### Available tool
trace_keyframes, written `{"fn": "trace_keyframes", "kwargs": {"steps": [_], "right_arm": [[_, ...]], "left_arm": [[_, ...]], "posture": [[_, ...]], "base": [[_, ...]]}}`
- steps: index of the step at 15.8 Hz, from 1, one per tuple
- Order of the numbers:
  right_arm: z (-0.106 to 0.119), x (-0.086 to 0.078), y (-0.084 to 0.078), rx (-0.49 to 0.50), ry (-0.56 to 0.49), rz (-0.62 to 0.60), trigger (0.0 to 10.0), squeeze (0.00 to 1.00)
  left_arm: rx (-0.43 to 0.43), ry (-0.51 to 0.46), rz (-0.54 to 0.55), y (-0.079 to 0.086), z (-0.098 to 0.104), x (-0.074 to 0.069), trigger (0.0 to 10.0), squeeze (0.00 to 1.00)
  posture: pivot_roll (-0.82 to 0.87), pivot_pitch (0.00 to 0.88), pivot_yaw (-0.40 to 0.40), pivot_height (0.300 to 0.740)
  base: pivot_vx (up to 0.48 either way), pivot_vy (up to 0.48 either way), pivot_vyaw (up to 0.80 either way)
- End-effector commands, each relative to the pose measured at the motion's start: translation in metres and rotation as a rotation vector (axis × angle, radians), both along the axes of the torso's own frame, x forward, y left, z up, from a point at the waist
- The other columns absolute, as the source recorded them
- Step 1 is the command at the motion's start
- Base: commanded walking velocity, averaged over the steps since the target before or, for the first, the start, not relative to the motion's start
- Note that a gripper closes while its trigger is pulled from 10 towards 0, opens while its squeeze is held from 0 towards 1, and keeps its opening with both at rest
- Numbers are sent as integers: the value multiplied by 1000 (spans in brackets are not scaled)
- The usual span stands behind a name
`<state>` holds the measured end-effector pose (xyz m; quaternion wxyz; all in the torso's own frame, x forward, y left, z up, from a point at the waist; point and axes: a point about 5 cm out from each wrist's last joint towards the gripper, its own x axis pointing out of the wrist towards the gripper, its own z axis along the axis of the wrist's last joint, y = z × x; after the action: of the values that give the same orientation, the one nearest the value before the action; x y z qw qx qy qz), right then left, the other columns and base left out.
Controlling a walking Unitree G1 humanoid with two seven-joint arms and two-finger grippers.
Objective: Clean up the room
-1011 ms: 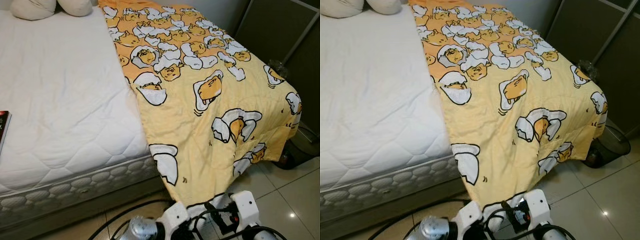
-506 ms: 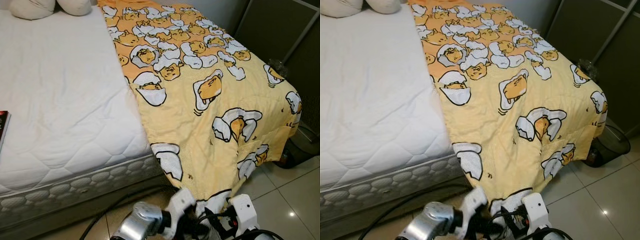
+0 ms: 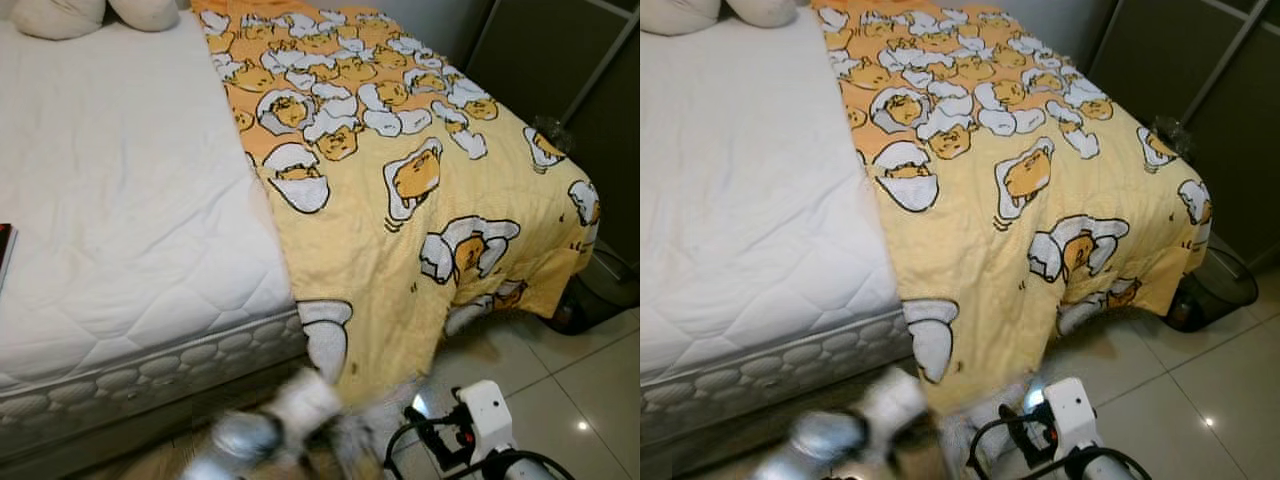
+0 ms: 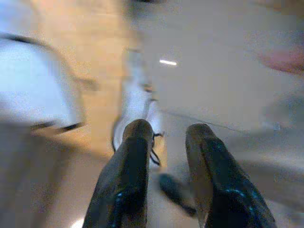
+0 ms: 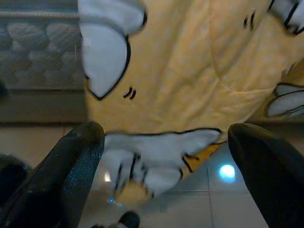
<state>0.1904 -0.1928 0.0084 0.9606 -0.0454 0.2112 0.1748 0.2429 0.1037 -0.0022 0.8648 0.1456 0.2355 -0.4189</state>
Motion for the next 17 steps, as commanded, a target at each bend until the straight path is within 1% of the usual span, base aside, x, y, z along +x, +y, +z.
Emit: {"fn": "trace_keyframes", "kwargs": {"steps": [1, 2, 3, 4, 5, 6, 7, 8, 9, 10, 11, 12, 16, 17], "right_arm": [[22, 15, -12, -44, -164, -100, 10000, 0], [49, 32, -18, -50, -305, -230, 10000, 0], [60, 38, -18, -41, -354, -275, 10000, 0], [69, 45, -15, -14, -394, -321, 10000, 0], [66, 47, -8, 27, -387, -324, 10000, 0], [62, 48, -4, 22, -380, -309, 10000, 0], [57, 49, 0, 36, -365, -312, 10000, 0], [53, 55, 5, 50, -357, -337, 10000, 0], [53, 56, 6, 48, -360, -338, 10000, 0], [52, 60, 9, 51, -357, -348, 10000, 0], [50, 60, 10, 51, -353, -356, 10000, 0], [47, 60, 11, 50, -350, -370, 10000, 0], [42, 55, 11, 34, -356, -387, 10000, 0], [42, 53, 10, 27, -355, -386, 10000, 0]], "left_arm": [[18, -160, 132, 8, 21, 20, 10000, 1000], [71, -327, 400, 34, 47, 46, 10000, 1000], [44, -372, 487, 42, 59, 52, 10000, 1000], [-27, -456, 619, 55, 83, 59, 10000, 400], [-55, -527, 725, 66, 97, 63, 10000, 0], [-64, -539, 768, 69, 98, 64, 10000, 0], [-66, -526, 791, 69, 94, 65, 10000, 0], [-60, -511, 783, 60, 91, 72, 10000, 0], [-65, -510, 780, 58, 92, 74, 10000, 0], [-60, -520, 743, 50, 97, 78, 10000, 0], [-60, -522, 734, 46, 99, 79, 10000, 0], [-57, -506, 737, 47, 96, 81, 10000, 0], [-52, -478, 717, 43, 89, 85, 10000, 0], [-33, -474, 710, 42, 85, 86, 10000, 0]], "posture": [[92, 99, -85, 740], [104, 86, -73, 740], [106, 83, -70, 740], [121, 65, -53, 740], [128, 53, -44, 740], [130, 43, -41, 740], [130, 28, -33, 740], [138, 12, -9, 740], [140, 13, -5, 740], [143, 10, 17, 740], [138, 11, 29, 740], [134, 10, 41, 740], [109, 19, 43, 740], [96, 11, 32, 740]], "base": [[0, 0, 0], [0, 0, 0], [0, 0, 0], [0, 0, 0], [0, -480, 0], [0, -480, 0], [0, -480, 0], [0, -480, 550], [0, -480, 550], [0, 0, 538], [0, 0, 544], [0, 0, 538], [0, -480, 539], [0, -480, 538]]}}
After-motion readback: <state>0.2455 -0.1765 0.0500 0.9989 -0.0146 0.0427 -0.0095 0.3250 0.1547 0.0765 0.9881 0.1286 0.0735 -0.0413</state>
